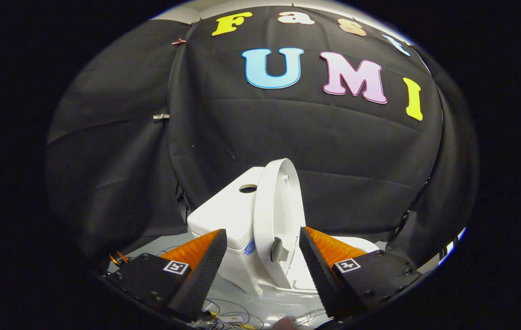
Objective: Open the toilet lid.
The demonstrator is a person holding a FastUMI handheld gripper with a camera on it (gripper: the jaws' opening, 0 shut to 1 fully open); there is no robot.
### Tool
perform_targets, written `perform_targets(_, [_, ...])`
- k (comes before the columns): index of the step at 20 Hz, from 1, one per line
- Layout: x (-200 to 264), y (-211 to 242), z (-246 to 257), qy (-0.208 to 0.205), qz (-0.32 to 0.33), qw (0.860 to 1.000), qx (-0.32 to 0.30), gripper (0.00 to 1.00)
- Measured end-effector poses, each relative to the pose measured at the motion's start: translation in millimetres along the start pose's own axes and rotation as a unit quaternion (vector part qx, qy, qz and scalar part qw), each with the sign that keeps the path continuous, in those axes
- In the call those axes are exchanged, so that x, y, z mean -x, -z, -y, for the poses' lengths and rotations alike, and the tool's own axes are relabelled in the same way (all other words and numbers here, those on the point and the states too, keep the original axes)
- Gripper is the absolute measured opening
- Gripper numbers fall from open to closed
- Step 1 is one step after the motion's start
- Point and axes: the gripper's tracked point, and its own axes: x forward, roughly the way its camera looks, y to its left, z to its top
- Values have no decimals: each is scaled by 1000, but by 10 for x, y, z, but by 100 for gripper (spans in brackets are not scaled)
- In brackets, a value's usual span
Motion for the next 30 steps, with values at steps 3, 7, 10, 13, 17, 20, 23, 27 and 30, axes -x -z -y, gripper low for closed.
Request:
perform_targets(3, [31, 3, 102, 3, -4, 1000, -7, 99])
perform_targets(7, [67, 0, 164, 1, -1, 1000, -12, 99])
perform_targets(10, [109, 27, 204, -4, -4, 1000, -16, 99])
perform_targets(13, [155, 10, 242, -6, 3, 1000, -13, 100])
perform_targets(17, [208, 20, 351, -8, 7, 1000, -16, 100])
perform_targets(20, [276, -49, 463, -9, 18, 1000, -22, 100])
perform_targets(23, [304, -87, 622, -6, 24, 999, -28, 100])
perform_targets(27, [303, -147, 905, 5, 30, 999, -39, 100])
perform_targets(30, [257, -167, 1164, 13, 32, 998, -49, 100])
